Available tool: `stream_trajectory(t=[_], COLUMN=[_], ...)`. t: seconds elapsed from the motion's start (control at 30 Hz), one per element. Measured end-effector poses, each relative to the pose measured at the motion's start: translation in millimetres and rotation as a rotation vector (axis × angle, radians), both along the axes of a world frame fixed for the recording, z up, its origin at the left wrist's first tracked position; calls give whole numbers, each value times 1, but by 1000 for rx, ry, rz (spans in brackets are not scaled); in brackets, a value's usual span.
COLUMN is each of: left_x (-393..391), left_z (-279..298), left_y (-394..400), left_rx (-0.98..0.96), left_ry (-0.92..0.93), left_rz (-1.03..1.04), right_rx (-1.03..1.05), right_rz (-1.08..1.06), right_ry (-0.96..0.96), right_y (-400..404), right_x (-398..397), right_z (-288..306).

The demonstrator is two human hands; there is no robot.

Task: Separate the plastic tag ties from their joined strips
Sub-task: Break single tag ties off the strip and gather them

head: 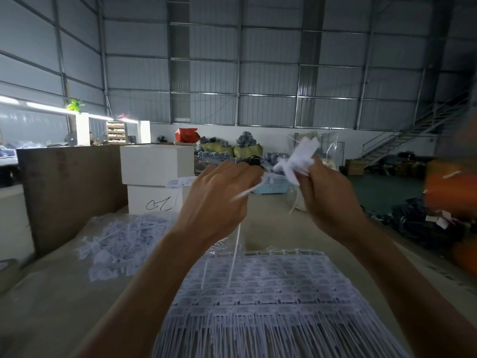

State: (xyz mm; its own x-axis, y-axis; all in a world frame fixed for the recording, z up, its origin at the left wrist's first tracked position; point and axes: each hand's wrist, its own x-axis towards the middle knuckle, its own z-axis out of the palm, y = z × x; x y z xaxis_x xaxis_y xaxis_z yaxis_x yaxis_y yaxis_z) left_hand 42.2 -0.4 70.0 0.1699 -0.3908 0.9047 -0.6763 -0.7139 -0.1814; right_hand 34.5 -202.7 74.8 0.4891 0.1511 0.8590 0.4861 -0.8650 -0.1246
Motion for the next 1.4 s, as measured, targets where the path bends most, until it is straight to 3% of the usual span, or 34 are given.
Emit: stream_trajectory(t=[0.07, 0.2, 0.4, 0.5, 0.77, 0.9, 1.13, 1.4], left_x=[2, 4, 6, 5, 3, 4, 5, 2], left_z=[0, 1, 3, 4, 4, 4, 5, 6], left_y=[0, 0, 0, -1, -4, -5, 4, 4], left_rx=[-33, -46, -2, -6, 29, 54, -20, -28], left_ry=[-28, -99, -152, -164, -194, -174, -131, -221], left_rz=[-9, -12, 6, 11, -17, -62, 6, 24], right_rx=[214, 384, 537, 692, 498, 524, 760, 615], right_rz=[146, 396, 438, 541, 600, 603, 687, 647], right_ry=[163, 268, 224, 306, 430, 458, 511, 490], right_y=[-1, 2, 4, 2, 11, 8, 0, 1], right_x=[3, 2, -2, -8, -10, -9, -5, -7], right_z=[-1, -1, 4, 8, 3, 3, 5, 5])
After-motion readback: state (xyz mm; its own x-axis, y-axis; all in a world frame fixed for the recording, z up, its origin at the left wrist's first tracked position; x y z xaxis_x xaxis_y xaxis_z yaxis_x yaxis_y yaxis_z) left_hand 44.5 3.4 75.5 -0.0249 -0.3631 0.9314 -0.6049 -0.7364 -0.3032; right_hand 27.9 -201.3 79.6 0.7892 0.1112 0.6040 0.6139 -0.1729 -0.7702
